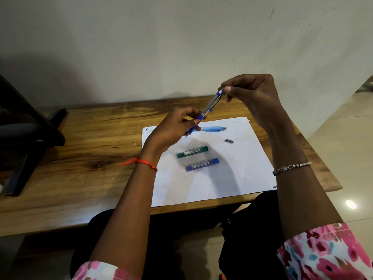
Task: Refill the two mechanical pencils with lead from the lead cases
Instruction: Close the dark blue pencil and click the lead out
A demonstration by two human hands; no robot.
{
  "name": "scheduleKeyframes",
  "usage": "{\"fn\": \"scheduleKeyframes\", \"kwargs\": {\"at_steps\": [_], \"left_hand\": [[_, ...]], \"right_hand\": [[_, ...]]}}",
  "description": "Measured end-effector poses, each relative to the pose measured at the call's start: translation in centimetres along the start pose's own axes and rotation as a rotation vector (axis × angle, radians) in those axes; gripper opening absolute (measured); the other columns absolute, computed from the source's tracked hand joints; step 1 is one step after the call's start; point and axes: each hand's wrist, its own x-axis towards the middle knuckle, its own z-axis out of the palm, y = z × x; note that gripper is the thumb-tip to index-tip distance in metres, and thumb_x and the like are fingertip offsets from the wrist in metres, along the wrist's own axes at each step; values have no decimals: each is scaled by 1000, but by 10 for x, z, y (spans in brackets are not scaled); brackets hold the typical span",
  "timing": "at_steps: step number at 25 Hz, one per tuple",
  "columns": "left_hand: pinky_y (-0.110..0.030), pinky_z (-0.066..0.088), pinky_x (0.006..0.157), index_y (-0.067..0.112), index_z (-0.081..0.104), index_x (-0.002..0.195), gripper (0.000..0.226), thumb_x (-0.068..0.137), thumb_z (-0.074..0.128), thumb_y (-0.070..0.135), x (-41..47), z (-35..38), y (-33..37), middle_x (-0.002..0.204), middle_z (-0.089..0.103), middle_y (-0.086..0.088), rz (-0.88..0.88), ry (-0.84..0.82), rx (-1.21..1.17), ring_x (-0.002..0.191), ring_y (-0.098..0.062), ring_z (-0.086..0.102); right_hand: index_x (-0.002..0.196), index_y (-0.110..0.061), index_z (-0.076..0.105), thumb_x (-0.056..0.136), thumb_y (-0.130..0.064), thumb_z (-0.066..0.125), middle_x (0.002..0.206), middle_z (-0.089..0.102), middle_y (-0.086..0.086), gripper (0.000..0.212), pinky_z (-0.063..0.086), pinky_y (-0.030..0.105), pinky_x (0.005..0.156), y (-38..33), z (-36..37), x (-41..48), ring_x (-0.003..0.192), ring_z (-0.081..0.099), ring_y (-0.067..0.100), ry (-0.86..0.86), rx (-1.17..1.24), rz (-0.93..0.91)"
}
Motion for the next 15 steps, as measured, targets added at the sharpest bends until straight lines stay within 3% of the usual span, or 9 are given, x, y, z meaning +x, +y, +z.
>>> {"fn": "scheduleKeyframes", "kwargs": {"at_steps": [5, 15], "left_hand": [[-45, 51, 88, 16, 58, 99, 16, 92, 50, 5, 1, -1, -3, 99, 57, 1, -6, -1, 30, 82, -12, 63], [-48, 51, 88, 13, 60, 101, 17, 91, 51, 3, 0, 1, -3, 99, 56, -4, -3, 6, 65, 84, -21, 62]], "right_hand": [[80, -6, 73, 67, -12, 73, 72, 73, -2, 14, 52, 27, 65, 1, -1, 0, 68, 62, 25, -12, -52, 3], [74, 1, 69, 70, 14, 58, 65, 68, 5, 18, 51, 25, 60, -4, 2, 1, 54, 60, 21, -43, 47, 97]]}}
